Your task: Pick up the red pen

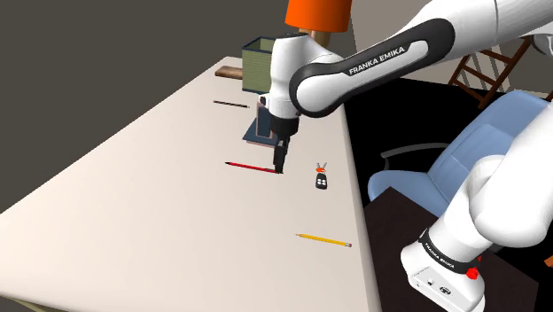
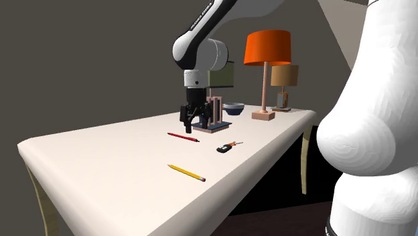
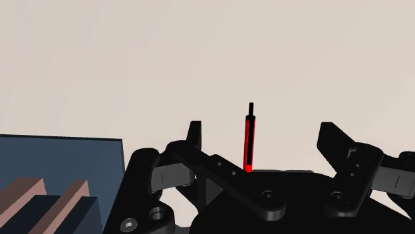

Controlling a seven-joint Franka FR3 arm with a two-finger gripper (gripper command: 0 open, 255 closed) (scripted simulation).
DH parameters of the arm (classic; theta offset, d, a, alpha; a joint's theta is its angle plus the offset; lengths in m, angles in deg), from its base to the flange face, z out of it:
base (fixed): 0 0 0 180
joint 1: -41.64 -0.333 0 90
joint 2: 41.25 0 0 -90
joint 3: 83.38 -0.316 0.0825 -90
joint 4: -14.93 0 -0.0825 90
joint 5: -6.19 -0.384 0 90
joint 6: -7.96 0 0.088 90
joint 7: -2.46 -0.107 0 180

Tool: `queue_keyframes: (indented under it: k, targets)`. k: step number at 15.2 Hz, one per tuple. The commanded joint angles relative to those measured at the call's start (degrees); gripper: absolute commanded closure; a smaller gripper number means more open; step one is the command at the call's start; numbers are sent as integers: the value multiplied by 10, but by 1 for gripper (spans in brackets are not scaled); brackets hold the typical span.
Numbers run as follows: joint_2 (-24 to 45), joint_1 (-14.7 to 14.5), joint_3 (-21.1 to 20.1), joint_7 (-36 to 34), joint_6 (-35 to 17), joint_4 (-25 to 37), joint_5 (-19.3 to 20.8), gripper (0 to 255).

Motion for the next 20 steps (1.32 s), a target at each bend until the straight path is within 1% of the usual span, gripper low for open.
queue_keyframes:
  k: [1,5,7,8,16,17,20]
  targets:
    - [11,-1,-1,-1,-14,-3,3,0]
    - [30,-1,-2,-4,-49,-19,8,0]
    - [30,-1,-2,-4,-49,-19,8,0]
    - [31,-1,-1,-4,-48,-17,8,255]
    - [37,1,1,-2,-49,-12,10,255]
    - [30,-1,-1,-4,-49,-19,8,255]
    - [17,-1,-1,-2,-26,-9,5,255]
